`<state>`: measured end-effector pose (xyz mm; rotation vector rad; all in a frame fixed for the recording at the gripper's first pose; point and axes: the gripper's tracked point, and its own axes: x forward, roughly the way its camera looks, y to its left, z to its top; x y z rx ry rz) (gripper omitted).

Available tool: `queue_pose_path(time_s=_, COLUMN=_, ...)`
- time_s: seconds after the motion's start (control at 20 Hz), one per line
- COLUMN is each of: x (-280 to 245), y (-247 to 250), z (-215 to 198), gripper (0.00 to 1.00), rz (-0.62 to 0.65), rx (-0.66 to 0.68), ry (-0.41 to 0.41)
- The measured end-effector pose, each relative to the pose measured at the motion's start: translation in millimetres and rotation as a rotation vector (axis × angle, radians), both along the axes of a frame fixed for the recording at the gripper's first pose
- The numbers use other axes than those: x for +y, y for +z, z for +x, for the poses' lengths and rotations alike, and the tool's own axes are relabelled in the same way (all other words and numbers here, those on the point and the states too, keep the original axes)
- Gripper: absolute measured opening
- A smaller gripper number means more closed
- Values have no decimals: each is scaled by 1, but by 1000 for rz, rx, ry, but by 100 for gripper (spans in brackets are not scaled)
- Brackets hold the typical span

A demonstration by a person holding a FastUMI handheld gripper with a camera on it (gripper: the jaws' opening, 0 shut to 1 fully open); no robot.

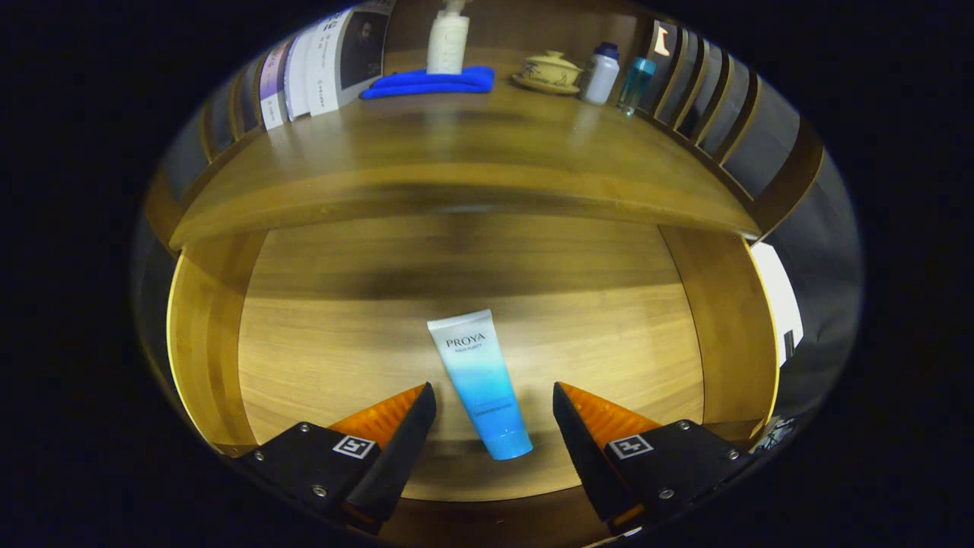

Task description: Pull open the drawer, take out the items inside it, and place them on the countertop above the cabinet.

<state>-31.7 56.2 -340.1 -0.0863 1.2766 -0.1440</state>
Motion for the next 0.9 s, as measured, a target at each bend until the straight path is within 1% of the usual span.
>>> queue_pose_path(time_s=0.1, x=1, y=-6, z=-4, gripper=95, rz=26, rx=29, ry=-17)
queue_pose_path(time_s=0.25, x=3, y=-12, z=-6, gripper=92, rz=64, rx=55, ry=-13)
queue_pose_path(time_s=0.35, x=-1, y=-17, z=-9, gripper=86, rz=59, rx=70, ry=-3)
queue_pose_path(time_s=0.4, x=-3, y=-20, z=-11, gripper=83, rz=56, rx=77, ry=-6)
queue_pose_path(time_s=0.45, x=-1, y=-19, z=-11, gripper=80, rz=83, rx=73, ry=-15)
queue_pose_path(time_s=0.5, x=3, y=-24, z=-11, gripper=72, rz=104, rx=67, ry=-34)
queue_pose_path(time_s=0.6, x=7, y=-22, z=-9, gripper=62, rz=117, rx=58, ry=-81)
queue_pose_path(time_s=0.65, x=6, y=-20, z=-9, gripper=57, rz=112, rx=53, ry=-91)
queue_pose_path(time_s=0.7, x=4, y=-20, z=-8, gripper=52, rz=109, rx=41, ry=-86)
queue_pose_path(time_s=0.9, x=4, y=-21, z=-11, gripper=43, rz=110, rx=16, ry=-33)
